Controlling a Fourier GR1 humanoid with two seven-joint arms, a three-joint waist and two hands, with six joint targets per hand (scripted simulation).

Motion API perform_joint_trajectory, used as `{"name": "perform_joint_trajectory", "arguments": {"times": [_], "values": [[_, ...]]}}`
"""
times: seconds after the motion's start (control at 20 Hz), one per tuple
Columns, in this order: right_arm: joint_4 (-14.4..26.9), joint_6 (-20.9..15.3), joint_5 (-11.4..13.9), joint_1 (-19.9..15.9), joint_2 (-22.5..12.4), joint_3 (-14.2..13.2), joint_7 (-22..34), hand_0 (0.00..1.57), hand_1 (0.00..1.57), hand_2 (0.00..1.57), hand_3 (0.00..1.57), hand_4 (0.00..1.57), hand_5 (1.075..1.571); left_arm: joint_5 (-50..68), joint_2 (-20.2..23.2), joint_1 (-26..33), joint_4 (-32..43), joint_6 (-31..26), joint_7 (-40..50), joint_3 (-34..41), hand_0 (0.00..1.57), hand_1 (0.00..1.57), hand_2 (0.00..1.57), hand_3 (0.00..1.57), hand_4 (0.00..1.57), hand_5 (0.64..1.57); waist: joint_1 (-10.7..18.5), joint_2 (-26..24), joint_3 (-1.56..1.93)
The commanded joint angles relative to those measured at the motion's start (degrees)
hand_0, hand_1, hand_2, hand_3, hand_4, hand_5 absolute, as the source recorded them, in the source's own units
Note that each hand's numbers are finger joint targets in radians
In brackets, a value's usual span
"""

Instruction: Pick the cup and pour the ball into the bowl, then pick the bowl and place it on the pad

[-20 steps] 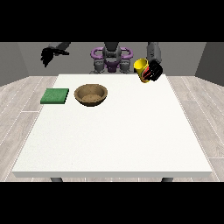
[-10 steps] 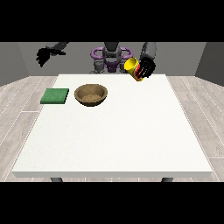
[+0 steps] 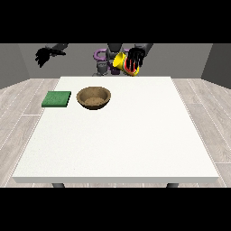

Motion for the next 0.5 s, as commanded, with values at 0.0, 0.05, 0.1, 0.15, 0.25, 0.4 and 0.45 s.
{"name": "perform_joint_trajectory", "arguments": {"times": [0.0,0.05,0.1,0.15,0.25,0.4,0.45], "values": [[1.9,0.7,0.0,0.2,-1.5,-0.9,-0.7,0.0,0.0,0.0,0.0,0.0,1.571,-10.1,-2.5,-2.5,1.4,-1.8,5.3,-7.5,1.51,1.51,1.57,1.57,1.41,1.378,-0.9,-0.7,-0.01],[1.8,0.6,0.3,-0.3,-0.8,0.1,0.7,0.0,0.0,0.0,0.0,0.0,1.571,-12.6,-5.8,-2.7,2.3,-4.8,8.2,-10.3,1.5,1.5,1.57,1.57,1.38,1.4,-0.9,-3.2,0.01],[2.5,1.4,-0.2,-0.7,-1.6,-0.6,0.0,0.0,0.0,0.0,0.0,0.0,1.571,-14.5,-5.4,-3.4,2.5,-5.2,6.9,-11.9,1.49,1.49,1.57,1.57,1.51,1.316,-1.2,-0.9,0.01],[2.6,2.3,0.1,0.9,-1.4,-0.5,-1.8,0.0,0.0,0.0,0.0,0.0,1.571,-14.6,-4.7,-3.0,2.7,-7.0,5.5,-12.2,1.48,1.48,1.57,1.57,1.57,1.204,-1.3,-0.9,-0.03],[1.4,1.0,0.4,-0.3,0.8,1.2,0.4,0.0,0.0,0.0,0.0,0.0,1.571,-18.2,-8.6,-3.3,3.8,-10.2,8.9,-15.4,1.5,1.5,1.57,1.57,1.57,1.056,-2.1,-2.7,-0.08],[3.7,0.1,0.7,-2.1,0.1,0.3,-0.6,0.0,0.0,0.0,0.0,0.0,1.57,-26.1,-9.8,-6.2,5.2,-13.6,9.5,-22.6,1.54,1.54,1.57,1.57,1.57,1.124,-0.5,-0.5,0.03],[3.8,0.0,1.0,-2.3,0.8,0.4,-2.5,0.0,0.0,0.0,0.0,0.0,1.57,-27.5,-9.8,-7.8,5.5,-15.1,10.0,-23.2,1.53,1.53,1.57,1.57,1.56,1.164,-0.6,0.4,0.02]]}}
